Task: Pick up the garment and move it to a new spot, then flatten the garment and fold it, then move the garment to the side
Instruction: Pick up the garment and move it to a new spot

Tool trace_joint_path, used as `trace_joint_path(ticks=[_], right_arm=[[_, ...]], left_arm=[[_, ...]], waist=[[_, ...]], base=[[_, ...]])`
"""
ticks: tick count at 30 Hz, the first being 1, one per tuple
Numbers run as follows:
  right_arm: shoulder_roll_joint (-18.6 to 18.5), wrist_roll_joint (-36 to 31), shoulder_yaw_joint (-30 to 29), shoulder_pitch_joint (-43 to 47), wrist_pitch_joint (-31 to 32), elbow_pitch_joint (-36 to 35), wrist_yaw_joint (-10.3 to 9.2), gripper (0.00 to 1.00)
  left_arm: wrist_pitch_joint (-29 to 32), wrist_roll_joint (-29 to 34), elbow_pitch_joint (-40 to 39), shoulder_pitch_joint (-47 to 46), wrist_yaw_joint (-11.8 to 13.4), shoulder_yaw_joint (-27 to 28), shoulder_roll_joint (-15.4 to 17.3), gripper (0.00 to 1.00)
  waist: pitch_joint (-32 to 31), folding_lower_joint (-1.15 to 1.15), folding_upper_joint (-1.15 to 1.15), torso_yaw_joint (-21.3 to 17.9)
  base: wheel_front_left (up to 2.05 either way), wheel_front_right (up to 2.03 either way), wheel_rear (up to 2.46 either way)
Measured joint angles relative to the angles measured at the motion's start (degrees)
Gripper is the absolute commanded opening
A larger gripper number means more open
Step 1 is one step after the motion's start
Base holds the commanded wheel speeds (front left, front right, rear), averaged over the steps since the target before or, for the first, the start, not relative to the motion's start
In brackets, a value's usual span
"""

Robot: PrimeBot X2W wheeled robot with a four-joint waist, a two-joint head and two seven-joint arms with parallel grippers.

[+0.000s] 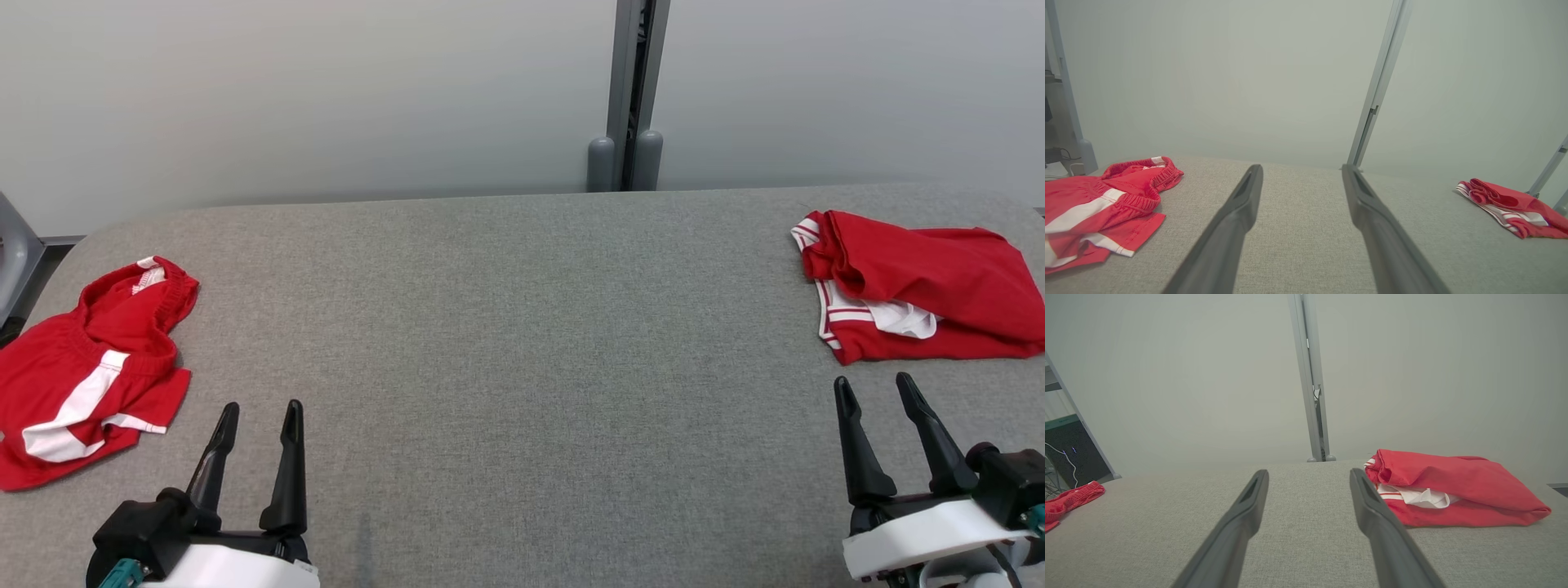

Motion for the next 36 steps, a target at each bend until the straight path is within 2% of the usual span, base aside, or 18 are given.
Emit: trace_joint_path(ticks=[20,27,36], right_arm=[[0.1,0.2,0.4,0.0,0.0,0.3,0.00,1.00],[0.1,0.5,1.0,0.0,-0.1,0.9,0.00,1.00],[0.1,1.2,2.3,0.3,-0.1,1.8,0.00,1.00]], left_arm=[[0.0,1.5,1.4,-0.2,-1.5,0.9,-1.4,1.00],[0.0,1.9,2.5,-1.1,-1.7,0.8,-1.2,1.00],[0.0,2.0,4.0,-1.1,-1.7,1.0,-0.8,1.00]], waist=[[0.1,0.00,0.00,1.2],[-0.2,0.00,0.00,4.4],[-1.4,0.00,0.00,10.5]], base=[[0.00,0.00,0.00],[0.00,0.00,0.00],[0.00,0.00,0.00]])
